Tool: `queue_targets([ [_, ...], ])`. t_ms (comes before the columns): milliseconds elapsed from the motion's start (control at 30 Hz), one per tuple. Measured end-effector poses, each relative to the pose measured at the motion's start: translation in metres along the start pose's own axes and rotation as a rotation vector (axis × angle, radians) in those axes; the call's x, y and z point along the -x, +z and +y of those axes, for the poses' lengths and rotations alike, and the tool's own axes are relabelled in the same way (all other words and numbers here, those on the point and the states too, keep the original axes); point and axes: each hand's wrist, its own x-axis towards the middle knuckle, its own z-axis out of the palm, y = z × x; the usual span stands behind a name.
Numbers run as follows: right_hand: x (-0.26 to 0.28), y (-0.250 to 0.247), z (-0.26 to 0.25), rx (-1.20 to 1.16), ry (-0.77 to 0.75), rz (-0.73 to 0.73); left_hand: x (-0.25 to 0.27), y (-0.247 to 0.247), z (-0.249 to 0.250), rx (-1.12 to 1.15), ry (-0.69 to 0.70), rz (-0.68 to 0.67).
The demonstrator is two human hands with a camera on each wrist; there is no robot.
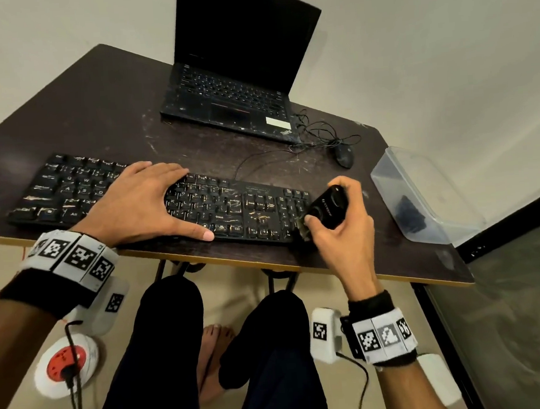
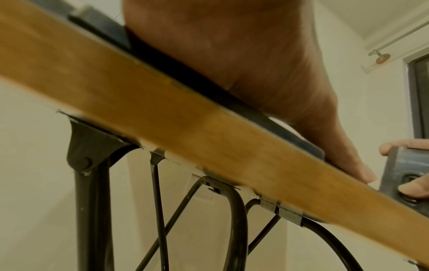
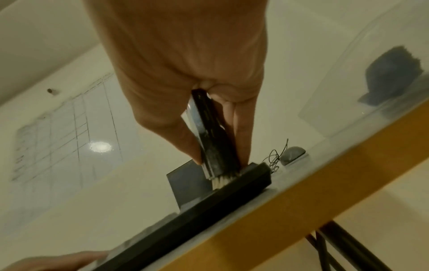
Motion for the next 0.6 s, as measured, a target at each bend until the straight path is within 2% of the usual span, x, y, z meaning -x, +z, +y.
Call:
queue_targets([
  [100, 0.013, 0.006, -0.012, 0.022, -0.112, -0.102, 0.003, 0.0, 0.0, 0.015, -0.005, 0.021],
  [133, 0.011, 0.007, -0.01, 0.041, -0.113, -0.094, 0.002, -0.001, 0.001, 0.014, -0.005, 0.015],
  [233, -0.002, -0.003, 0.005, 0.061, 0.022, 0.066, 0.0, 0.0, 0.001, 0.004, 0.006, 0.013],
  [267, -0.004, -0.006, 0.008, 0.059, 0.04, 0.08, 0.0, 0.0, 0.0, 0.003, 0.009, 0.008],
  [367, 0.0, -0.01, 0.005, 0.055, -0.011, -0.035, 0.001, 0.0, 0.0, 0.005, 0.001, 0.001],
  [500, -0.008, -0.021, 0.02, 0.066, 0.082, 0.036, -0.001, -0.001, 0.0, -0.004, 0.001, -0.004],
  [600, 0.004, -0.02, 0.013, 0.07, 0.015, -0.038, -0.001, 0.001, -0.003, 0.0, 0.003, 0.005],
])
